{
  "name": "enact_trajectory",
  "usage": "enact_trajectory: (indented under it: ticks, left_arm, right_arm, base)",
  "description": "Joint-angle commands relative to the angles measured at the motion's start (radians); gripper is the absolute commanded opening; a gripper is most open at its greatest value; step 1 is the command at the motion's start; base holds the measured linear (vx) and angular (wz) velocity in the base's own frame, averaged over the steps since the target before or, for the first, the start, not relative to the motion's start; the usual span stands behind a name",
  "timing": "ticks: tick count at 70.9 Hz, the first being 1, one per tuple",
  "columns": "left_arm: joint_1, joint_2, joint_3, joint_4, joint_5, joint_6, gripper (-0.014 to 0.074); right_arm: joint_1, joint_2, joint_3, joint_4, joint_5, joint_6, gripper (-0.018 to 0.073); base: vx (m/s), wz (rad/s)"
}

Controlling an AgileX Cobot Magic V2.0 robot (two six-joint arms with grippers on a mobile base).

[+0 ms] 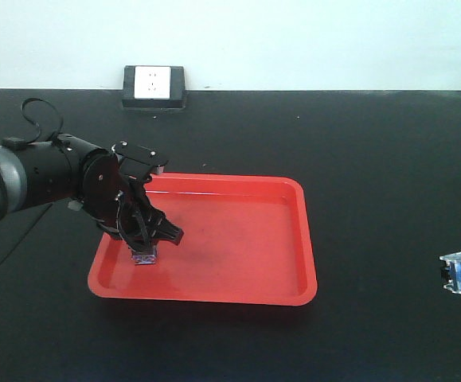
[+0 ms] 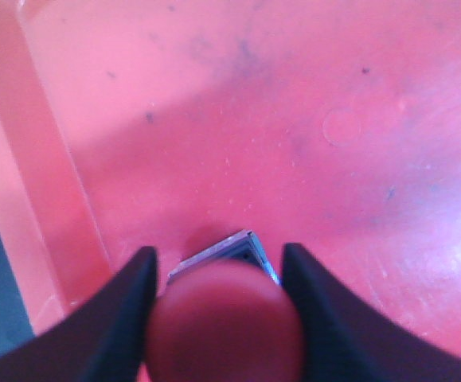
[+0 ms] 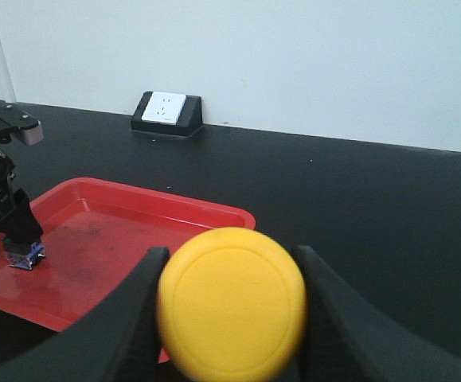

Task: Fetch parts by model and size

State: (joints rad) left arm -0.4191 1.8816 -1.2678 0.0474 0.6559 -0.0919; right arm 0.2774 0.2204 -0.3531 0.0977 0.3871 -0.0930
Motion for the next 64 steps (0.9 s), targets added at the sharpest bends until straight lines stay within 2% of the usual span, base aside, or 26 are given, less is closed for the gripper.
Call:
enact_trajectory:
  ticks: [1, 12, 19, 31, 39, 52, 64]
  left_arm:
    - [-0.008, -0.048, -0.039, -0.001, -0.031, -0.026, 0.0491]
    - [-0.008, -0.052, -0.105, -0.004, 0.044, -0.032, 0.0577]
    - [-0.008, -0.072, -0.157, -0.004, 0.093, -0.031, 0.0580]
    - [-0.008, -0.170, -0.174, -0.001, 0.111, -0.027, 0.0577]
    - [-0.008, -0.253, -0.174, -0.001, 0.122, 0.007, 0.0577]
    - [-0.008, -0.425, -0.121, -0.001, 0.108, 0.022, 0.0577]
    - [-0.008, -0.599, 0.008, -0.004, 0.068, 0.022, 0.0577]
  right_arm:
    - [-0.003, 0.010, -0.030, 0.001, -0.081, -0.003, -0.0010]
    - [-0.003, 0.010, -0.030, 0.001, -0.081, -0.003, -0.0010]
    - [-0.003, 0.010, -0.030, 0.001, -0.081, -0.003, -0.0010]
    - [-0.003, 0.010, -0.030, 0.001, -0.081, -0.003, -0.0010]
    - [-0.003, 0.010, -0.030, 0.001, -0.081, -0.003, -0.0010]
    - [-0.003, 0.010, -0.030, 0.001, -0.081, -0.003, -0.0010]
    - [-0.003, 0.010, -0.030, 0.001, -0.081, -0.003, -0.0010]
  base:
    - [0.00, 0.00]
    - [0.00, 0.00]
    - [0.00, 0.00]
    - [0.00, 0.00]
    - [0.00, 0.00]
    - [0.00, 0.00]
    - [0.00, 0.00]
